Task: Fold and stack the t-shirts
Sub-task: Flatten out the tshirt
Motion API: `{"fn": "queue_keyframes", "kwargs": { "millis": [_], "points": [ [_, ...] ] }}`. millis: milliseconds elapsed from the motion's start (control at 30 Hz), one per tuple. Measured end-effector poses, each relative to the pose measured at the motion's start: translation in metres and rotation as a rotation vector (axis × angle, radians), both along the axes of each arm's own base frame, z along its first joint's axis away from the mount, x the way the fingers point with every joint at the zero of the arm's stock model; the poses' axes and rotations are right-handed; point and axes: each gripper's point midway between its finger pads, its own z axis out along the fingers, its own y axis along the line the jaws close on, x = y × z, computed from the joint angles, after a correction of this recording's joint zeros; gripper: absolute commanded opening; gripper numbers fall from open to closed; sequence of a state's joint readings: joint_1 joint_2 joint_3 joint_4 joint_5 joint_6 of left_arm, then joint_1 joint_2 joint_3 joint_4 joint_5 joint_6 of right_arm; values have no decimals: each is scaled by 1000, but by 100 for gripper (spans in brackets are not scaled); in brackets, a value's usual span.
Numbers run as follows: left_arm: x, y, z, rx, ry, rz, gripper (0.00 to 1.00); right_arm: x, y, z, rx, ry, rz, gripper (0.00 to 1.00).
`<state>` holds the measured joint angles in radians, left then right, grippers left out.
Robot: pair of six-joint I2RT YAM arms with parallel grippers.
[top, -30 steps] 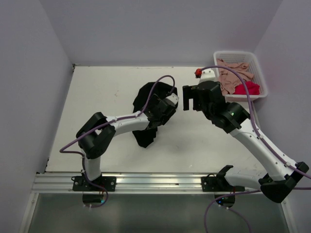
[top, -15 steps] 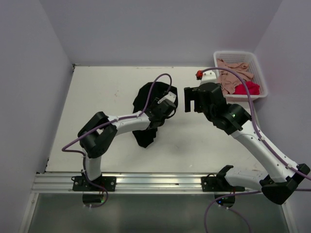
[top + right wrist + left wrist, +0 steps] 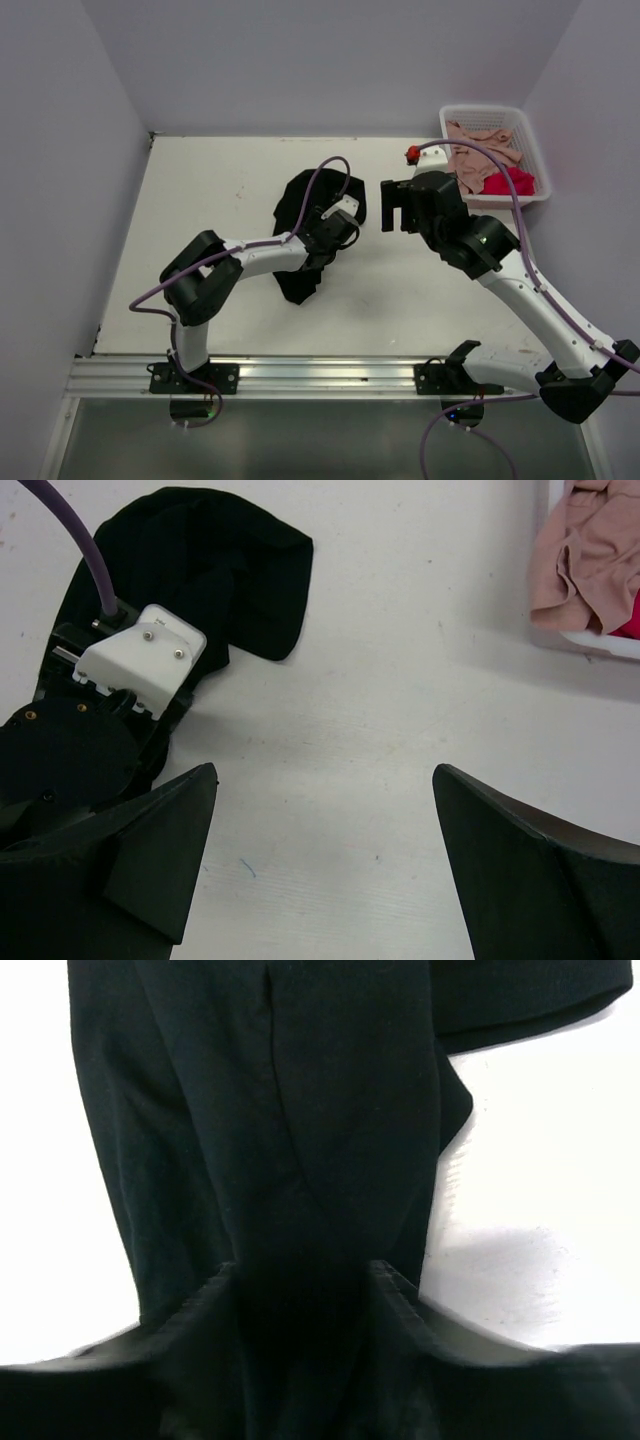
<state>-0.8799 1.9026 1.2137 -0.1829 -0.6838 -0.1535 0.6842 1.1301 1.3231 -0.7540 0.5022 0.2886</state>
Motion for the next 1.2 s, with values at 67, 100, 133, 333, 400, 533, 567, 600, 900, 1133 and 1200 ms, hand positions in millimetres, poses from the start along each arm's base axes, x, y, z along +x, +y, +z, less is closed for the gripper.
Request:
{"fn": "queue_keyframes", "kwargs": {
  "millis": [67,100,133,333,400,533,567,600,900,1133,1200],
  "points": [
    [0,0,0,-5,1,3,17,0,0,0,-1,0,0,92],
    [0,-1,0,-12,0,8,8,0,0,0,0,0,0,92],
    [0,0,0,-13,-1,10,2,0,0,0,-1,1,0,92],
    [-1,4,10,-17,-22,19,0,-1,0,-3,-5,6,0,92],
    [-4,10,22,-28,-38,30,0,-1,-1,-3,-5,6,0,92],
    [-11,23,61,-94,-96,69,0,-2,-1,-2,-3,3,0,92],
    [-14,29,75,-124,-120,86,0,-2,-2,-2,-3,3,0,92],
    [-18,35,90,-155,-148,104,0,-3,-2,-3,-4,4,0,92],
    [-48,113,170,-341,-324,359,0,-1,3,-21,-19,39,15,93],
    [-70,182,113,-275,-240,581,0,11,22,-58,-50,119,49,95],
    [-83,192,103,-280,-223,618,0,14,29,-69,-52,142,68,95]
  ]
}}
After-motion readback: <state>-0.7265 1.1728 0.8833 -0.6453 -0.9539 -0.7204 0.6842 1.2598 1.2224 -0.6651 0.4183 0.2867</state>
